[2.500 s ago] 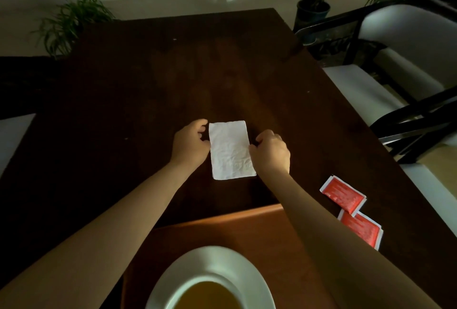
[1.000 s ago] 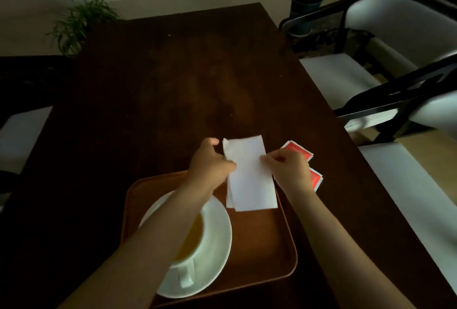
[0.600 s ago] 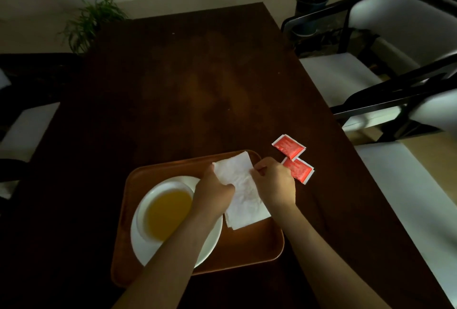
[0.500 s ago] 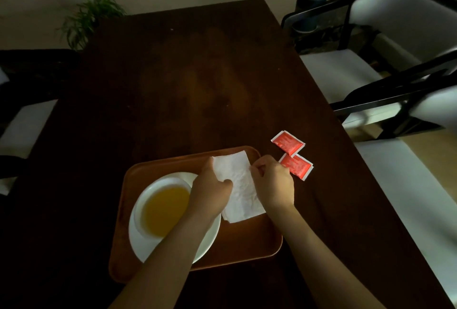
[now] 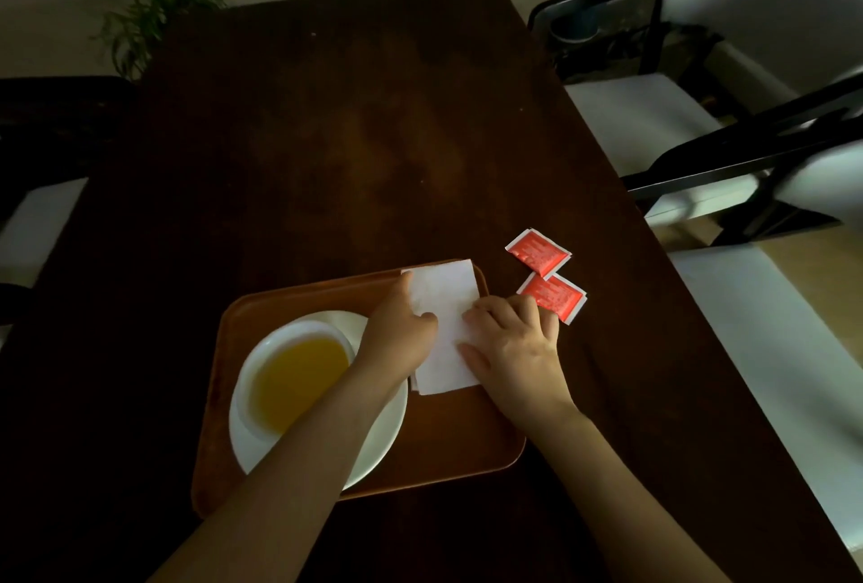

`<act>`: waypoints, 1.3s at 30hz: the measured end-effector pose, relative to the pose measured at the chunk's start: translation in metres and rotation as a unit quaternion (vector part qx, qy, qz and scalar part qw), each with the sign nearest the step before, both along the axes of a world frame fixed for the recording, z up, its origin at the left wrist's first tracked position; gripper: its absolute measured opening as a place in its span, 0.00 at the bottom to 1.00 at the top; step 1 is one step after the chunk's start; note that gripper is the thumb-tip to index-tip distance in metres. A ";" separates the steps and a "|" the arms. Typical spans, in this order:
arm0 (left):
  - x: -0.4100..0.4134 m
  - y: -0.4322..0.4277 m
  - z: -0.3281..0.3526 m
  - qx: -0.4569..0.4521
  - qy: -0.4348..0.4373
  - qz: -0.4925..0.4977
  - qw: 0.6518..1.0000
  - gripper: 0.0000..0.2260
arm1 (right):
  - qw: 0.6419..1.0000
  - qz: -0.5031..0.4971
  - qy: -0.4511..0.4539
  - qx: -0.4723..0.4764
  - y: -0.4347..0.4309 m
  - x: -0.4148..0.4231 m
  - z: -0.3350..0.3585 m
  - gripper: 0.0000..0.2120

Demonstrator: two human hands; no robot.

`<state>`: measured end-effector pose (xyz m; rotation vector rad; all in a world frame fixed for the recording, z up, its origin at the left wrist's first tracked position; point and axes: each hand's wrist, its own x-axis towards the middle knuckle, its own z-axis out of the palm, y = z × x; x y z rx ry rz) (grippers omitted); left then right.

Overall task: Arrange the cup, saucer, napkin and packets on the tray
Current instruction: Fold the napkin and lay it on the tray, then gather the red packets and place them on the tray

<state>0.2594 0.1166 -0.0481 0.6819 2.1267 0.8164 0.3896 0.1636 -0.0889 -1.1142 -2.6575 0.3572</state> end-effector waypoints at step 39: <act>0.015 0.135 -0.033 0.125 0.457 -0.439 0.763 0.30 | 0.979 -0.156 0.121 -0.050 0.076 0.069 0.010 0.10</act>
